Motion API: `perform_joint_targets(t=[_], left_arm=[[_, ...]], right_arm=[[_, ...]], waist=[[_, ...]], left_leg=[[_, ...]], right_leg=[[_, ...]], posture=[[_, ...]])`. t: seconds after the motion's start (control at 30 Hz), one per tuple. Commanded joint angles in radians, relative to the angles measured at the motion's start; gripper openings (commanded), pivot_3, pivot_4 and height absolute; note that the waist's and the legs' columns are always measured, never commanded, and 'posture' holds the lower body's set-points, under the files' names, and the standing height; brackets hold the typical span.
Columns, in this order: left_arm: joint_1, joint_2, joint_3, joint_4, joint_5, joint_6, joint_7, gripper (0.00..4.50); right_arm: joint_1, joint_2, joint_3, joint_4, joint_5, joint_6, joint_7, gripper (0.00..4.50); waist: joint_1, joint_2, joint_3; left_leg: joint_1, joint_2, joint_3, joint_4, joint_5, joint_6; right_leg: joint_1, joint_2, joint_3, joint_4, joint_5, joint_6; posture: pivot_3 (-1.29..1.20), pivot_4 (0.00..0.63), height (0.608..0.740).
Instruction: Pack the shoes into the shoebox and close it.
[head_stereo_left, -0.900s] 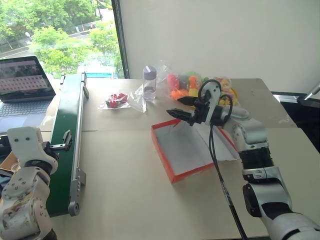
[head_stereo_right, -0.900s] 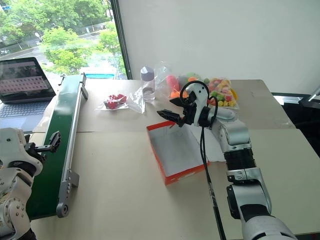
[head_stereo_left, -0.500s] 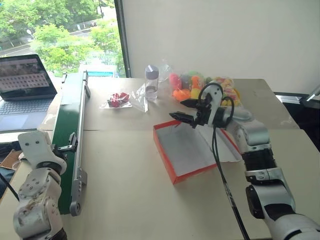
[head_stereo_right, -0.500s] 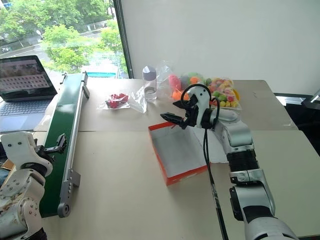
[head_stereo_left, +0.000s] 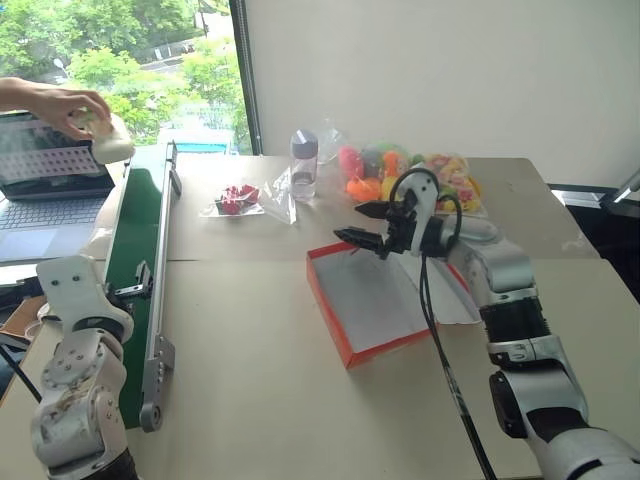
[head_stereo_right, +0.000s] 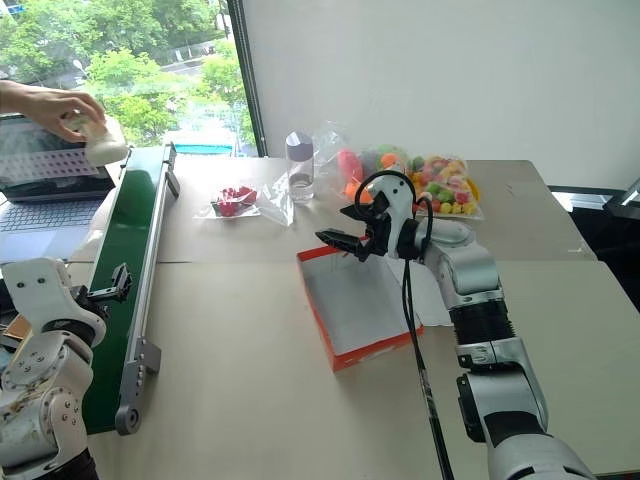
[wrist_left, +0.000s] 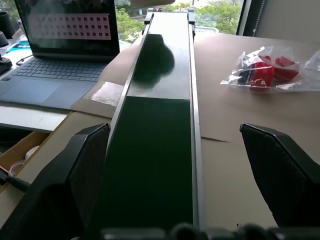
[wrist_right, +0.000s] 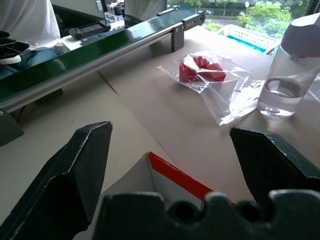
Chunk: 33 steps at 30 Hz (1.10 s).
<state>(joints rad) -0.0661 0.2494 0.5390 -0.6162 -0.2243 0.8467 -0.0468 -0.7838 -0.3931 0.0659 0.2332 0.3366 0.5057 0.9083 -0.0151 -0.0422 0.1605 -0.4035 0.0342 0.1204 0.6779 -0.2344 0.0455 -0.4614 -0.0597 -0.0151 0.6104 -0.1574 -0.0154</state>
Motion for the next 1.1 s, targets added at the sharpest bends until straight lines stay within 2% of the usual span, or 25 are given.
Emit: perform_joint_targets(t=[0.03,0.37,0.6,0.83,1.1], left_arm=[[-0.032,0.012,-0.027,-0.001,0.003,-0.036,0.011,4.47],[-0.111,0.038,-0.066,0.088,0.013,-0.065,0.031,4.47],[-0.138,0.071,-0.023,0.136,0.041,-0.004,0.087,4.47],[-0.166,0.139,-0.002,0.220,0.053,-0.040,0.079,4.47],[-0.200,0.153,0.000,0.319,0.028,-0.125,0.044,4.47]], right_arm=[[-0.023,0.013,-0.003,-0.040,0.005,0.000,-0.012,4.50],[-0.011,0.021,0.015,-0.067,0.002,0.009,-0.021,4.50],[-0.018,0.034,0.020,-0.096,0.012,0.033,-0.029,4.50],[-0.018,0.045,0.026,-0.114,0.017,0.048,-0.038,4.50],[-0.009,0.046,0.021,-0.173,0.051,0.097,-0.020,4.50]], waist=[[0.000,0.000,0.000],[0.001,0.000,0.000],[-0.001,0.000,0.000],[0.001,0.000,0.000],[0.002,0.000,0.000]], left_leg=[[0.000,0.000,0.000,0.000,0.000,0.000],[-0.002,0.000,0.000,0.000,0.000,0.000],[-0.002,0.000,-0.001,-0.001,0.000,0.000],[-0.003,0.000,-0.001,-0.001,0.000,0.000],[-0.006,0.000,0.000,-0.001,0.000,0.000]], right_leg=[[0.000,0.000,0.000,0.000,0.000,0.000],[-0.001,0.000,-0.001,-0.001,0.001,0.001],[-0.002,0.000,-0.001,0.000,0.001,0.002],[-0.003,-0.001,-0.001,0.000,0.001,0.001],[-0.006,-0.001,-0.002,0.000,0.005,-0.005]], posture=[[0.00,0.150,0.740],[0.00,0.150,0.740],[0.00,0.150,0.740],[0.00,0.150,0.740],[0.00,0.150,0.740]])
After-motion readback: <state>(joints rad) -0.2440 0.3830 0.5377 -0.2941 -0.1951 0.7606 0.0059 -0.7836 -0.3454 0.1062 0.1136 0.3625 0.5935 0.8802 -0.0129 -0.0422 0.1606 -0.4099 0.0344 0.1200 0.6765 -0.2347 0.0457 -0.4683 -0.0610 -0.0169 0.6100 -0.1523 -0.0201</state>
